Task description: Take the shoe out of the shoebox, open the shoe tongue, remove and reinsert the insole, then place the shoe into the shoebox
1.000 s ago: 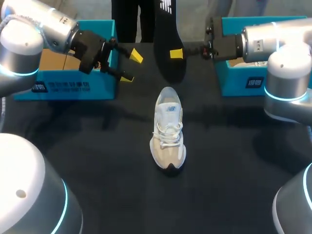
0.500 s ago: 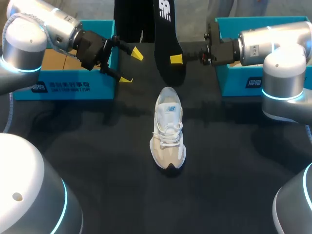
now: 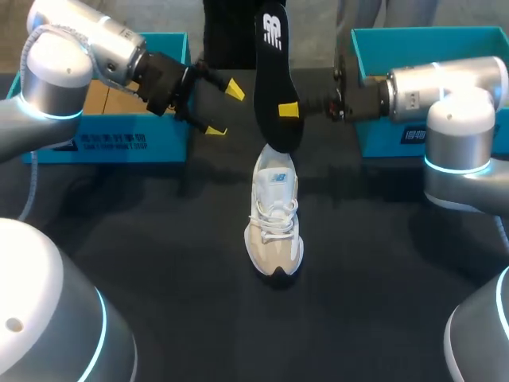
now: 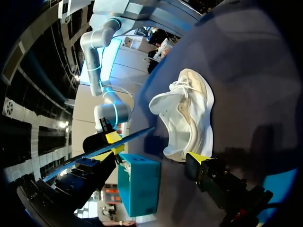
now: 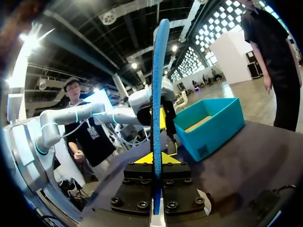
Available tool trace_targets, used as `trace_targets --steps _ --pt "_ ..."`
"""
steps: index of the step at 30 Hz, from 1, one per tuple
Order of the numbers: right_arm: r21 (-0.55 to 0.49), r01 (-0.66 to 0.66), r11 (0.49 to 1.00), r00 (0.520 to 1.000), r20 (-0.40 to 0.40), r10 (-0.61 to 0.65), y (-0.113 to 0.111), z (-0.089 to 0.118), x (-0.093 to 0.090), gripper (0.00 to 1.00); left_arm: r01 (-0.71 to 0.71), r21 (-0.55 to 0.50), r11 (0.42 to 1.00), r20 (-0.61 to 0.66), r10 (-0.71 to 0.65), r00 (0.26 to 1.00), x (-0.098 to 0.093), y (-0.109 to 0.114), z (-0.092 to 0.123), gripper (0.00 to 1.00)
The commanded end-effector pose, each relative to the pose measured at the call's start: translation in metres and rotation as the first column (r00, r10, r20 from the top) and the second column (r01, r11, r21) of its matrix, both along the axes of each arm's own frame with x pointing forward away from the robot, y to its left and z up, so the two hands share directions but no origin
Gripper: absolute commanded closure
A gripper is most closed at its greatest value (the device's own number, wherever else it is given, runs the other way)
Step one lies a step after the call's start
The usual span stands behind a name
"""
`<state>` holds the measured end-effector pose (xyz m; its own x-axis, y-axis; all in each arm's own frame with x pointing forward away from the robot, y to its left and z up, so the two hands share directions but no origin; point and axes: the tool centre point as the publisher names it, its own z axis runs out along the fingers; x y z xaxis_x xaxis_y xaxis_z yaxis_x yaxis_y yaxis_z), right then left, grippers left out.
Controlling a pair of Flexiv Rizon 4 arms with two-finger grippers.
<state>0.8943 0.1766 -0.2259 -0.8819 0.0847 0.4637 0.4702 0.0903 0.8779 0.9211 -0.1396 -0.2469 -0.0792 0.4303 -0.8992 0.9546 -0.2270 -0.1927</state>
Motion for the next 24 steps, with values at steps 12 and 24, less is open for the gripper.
trace_targets --steps 12,24 --pt "0.007 0.002 1.000 1.000 0.002 -0.002 0.003 -0.004 0.000 1.00 -0.002 0.042 0.999 -0.020 0.003 1.000 0.002 -0.005 -0.016 0.00" --pt "0.041 0.031 0.999 0.999 -0.017 -0.030 0.004 -0.035 0.001 1.00 0.005 0.060 0.998 -0.040 -0.003 0.999 -0.001 0.001 -0.021 0.00"
